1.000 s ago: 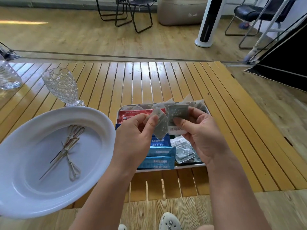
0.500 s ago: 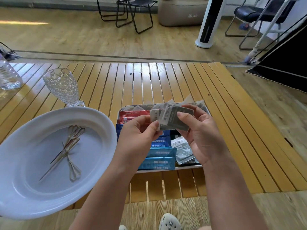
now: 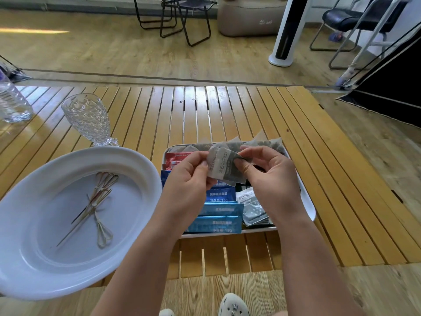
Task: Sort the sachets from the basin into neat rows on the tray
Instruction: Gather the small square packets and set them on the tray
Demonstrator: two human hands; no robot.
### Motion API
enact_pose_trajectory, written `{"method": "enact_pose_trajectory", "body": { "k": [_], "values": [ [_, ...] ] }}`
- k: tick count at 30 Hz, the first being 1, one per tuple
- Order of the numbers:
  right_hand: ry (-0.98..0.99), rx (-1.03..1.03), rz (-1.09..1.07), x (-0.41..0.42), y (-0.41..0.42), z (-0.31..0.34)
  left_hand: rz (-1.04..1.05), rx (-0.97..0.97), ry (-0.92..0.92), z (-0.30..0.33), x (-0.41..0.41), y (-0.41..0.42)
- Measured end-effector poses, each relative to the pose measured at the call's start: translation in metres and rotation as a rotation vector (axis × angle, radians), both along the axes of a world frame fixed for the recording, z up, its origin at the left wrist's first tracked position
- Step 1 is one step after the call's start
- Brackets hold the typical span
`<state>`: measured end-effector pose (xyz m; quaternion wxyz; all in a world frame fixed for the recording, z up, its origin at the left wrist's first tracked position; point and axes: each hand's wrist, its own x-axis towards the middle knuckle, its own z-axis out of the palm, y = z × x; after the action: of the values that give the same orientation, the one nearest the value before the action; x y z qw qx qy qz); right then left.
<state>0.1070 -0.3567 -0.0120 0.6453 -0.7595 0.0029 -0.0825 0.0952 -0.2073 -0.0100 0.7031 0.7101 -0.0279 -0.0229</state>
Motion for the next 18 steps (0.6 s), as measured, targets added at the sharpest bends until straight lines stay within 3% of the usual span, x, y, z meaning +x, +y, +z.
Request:
{"method": "enact_pose_trajectory", "body": {
  "k": [6,10,15,18],
  "values": [
    [0.064,0.064,0.065,0.0,0.003,-0.002,-0.037,0.037,-0.029,-0.001,-0.001,-0.002],
    [0.097,0.096,0.068,0.0,0.001,-0.002,-0.01,0.261,-0.099,-0.006,0.0,0.002],
    [0.164,-0.004,0.236,-0.002,-0.01,0.002,0.036,0.373,-0.143,-0.009,-0.001,0.004],
    [0.184,-0.051,0.229,-0.004,-0.015,0.004,0.057,0.438,-0.175,-0.012,0.0,0.004]
  ]
}}
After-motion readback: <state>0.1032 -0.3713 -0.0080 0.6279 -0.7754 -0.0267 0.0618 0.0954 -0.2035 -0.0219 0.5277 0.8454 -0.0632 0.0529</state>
